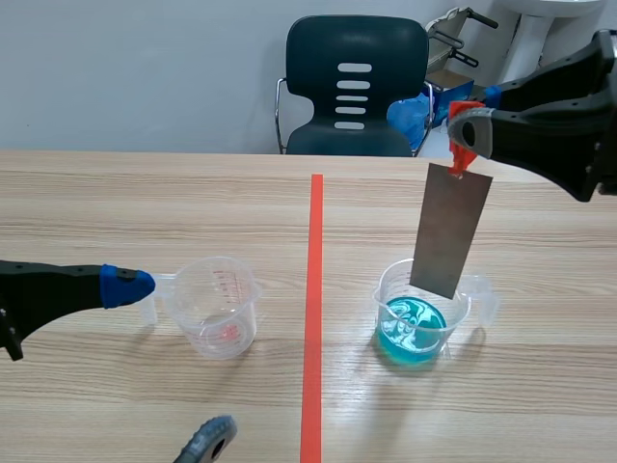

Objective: Do the redox reaction experiment

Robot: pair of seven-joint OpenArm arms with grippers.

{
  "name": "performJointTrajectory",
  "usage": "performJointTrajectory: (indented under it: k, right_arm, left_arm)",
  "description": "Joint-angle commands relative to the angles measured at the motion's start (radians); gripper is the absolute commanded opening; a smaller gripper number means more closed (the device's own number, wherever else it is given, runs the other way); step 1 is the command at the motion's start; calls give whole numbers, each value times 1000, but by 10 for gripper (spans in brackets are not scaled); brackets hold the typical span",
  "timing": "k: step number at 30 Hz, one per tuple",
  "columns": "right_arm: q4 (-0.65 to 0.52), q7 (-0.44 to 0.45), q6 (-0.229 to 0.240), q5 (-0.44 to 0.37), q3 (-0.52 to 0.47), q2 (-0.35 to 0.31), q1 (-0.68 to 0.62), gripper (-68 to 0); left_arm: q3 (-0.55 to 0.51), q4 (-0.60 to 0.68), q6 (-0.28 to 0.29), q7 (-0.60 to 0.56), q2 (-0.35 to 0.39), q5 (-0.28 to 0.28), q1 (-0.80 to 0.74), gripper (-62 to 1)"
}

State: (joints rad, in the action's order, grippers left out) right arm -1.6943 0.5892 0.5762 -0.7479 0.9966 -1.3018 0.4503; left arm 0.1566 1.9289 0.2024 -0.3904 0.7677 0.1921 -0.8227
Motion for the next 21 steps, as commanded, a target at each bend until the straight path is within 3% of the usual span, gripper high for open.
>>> performJointTrajectory:
  k: [1, 21]
  right_arm:
    - [-3, 6, -4, -13, -22, -5, 9, -667]
    - [0, -57, -11, 23, -22, 59, -8, -667]
  left_arm:
    - [5, 21, 2, -13, -5, 6, -8, 14]
    - [5, 21, 2, -14, -5, 6, -8, 14]
